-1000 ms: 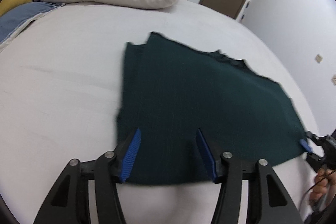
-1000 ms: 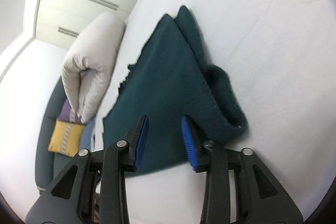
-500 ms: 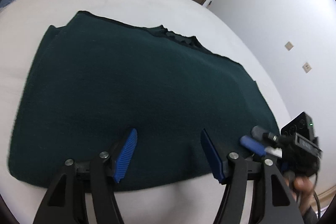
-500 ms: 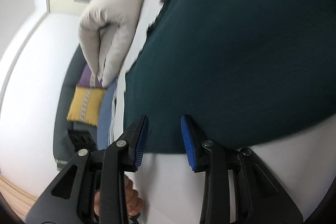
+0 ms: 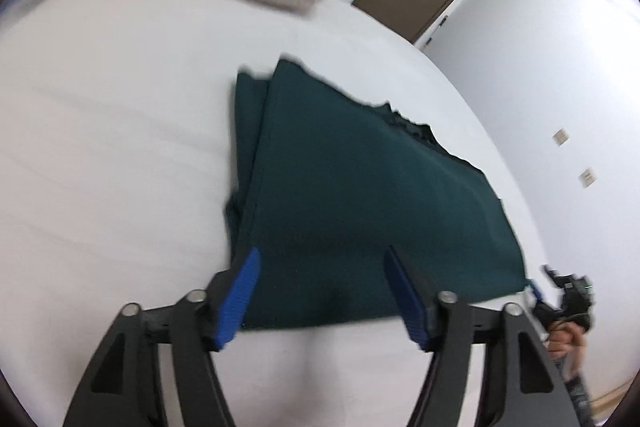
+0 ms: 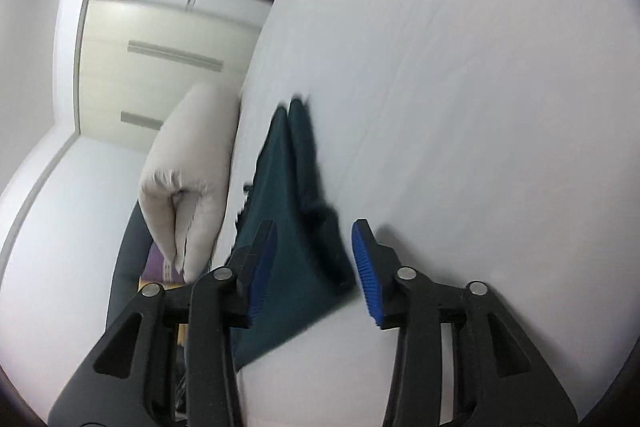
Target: Fold small clothes
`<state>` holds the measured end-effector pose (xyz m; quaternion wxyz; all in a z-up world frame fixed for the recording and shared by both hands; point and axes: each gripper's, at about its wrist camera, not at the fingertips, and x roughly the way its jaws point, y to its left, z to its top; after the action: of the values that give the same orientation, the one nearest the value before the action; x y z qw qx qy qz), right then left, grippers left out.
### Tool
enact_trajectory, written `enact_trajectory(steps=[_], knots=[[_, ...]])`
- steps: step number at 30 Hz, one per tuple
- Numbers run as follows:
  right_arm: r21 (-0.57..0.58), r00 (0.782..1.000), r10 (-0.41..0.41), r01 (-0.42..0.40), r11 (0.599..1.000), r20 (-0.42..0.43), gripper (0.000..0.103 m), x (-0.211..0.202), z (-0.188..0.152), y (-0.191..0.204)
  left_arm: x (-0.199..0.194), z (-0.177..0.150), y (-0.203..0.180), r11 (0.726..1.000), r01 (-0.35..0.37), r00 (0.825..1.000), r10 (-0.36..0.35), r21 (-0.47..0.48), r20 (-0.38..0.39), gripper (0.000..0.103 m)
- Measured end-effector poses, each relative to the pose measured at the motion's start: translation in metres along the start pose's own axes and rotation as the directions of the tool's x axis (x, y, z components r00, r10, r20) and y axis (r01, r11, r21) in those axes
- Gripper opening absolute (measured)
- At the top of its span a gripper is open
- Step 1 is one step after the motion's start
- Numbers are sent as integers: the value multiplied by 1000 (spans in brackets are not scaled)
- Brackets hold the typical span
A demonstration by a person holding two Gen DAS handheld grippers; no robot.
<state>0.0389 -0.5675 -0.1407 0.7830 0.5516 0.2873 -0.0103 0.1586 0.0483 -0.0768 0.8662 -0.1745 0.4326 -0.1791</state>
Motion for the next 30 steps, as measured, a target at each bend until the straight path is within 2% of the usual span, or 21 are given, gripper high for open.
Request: enact_trajectory(steps=[2, 5, 8, 13, 16, 19, 22, 24, 26, 30], knots=[[-24, 1000, -24, 25, 999, 11, 46, -5, 4, 5, -6, 3, -25, 997, -32, 999, 31, 70, 23, 81], [-62, 998, -51, 50, 997, -23, 47, 11, 7, 18, 5, 7, -58, 988, -41, 999, 38, 149, 18, 82], [-114, 996, -75, 68, 991, -53, 48, 24, 10, 30, 24, 11, -77, 983, -48, 999, 48, 176, 5, 82], [-155, 987, -131, 115, 981, -92, 62, 61, 17, 43, 66, 18, -95, 984, -75, 996, 82, 160, -37, 82], [-178, 984, -147, 127, 976, -102, 62, 81, 27, 47, 85, 24, -110, 974, -96, 994, 105, 204, -33, 82], [-215, 978, -153, 120, 969, -143, 62, 103, 30, 51, 107, 25, -113, 966, -125, 986, 147, 226, -83, 82], [-253, 973, -153, 107, 962, -172, 62, 118, 26, 60, 118, 21, -107, 962, -168, 978, 190, 217, -87, 82], [-278, 965, -148, 85, 957, -214, 62, 128, 18, 67, 119, 19, -106, 961, -166, 979, 187, 220, -81, 84], [-313, 961, -172, 99, 945, -215, 63, 136, 11, 72, 120, 17, -106, 956, -171, 978, 195, 239, -77, 85], [-309, 960, -164, 88, 947, -227, 61, 137, 4, 76, 120, 15, -105, 954, -170, 978, 193, 247, -75, 85]])
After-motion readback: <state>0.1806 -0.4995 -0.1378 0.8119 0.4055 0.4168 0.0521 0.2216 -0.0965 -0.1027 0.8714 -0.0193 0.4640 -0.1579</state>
